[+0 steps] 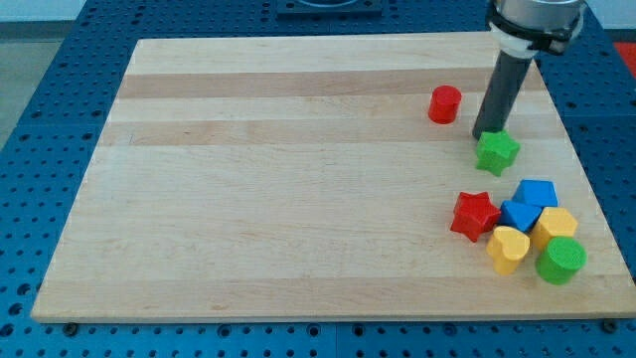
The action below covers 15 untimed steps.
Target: Move the red circle closer to the group of blocks
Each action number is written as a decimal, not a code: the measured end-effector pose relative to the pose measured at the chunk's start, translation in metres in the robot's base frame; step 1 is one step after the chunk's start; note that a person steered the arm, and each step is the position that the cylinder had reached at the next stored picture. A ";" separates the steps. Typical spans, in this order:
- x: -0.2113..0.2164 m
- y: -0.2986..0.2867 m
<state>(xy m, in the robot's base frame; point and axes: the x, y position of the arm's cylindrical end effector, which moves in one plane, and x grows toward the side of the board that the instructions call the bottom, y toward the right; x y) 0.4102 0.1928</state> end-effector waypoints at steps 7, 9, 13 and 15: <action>-0.033 -0.003; -0.084 -0.024; -0.084 -0.113; -0.063 -0.096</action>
<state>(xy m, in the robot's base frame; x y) 0.3467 0.0966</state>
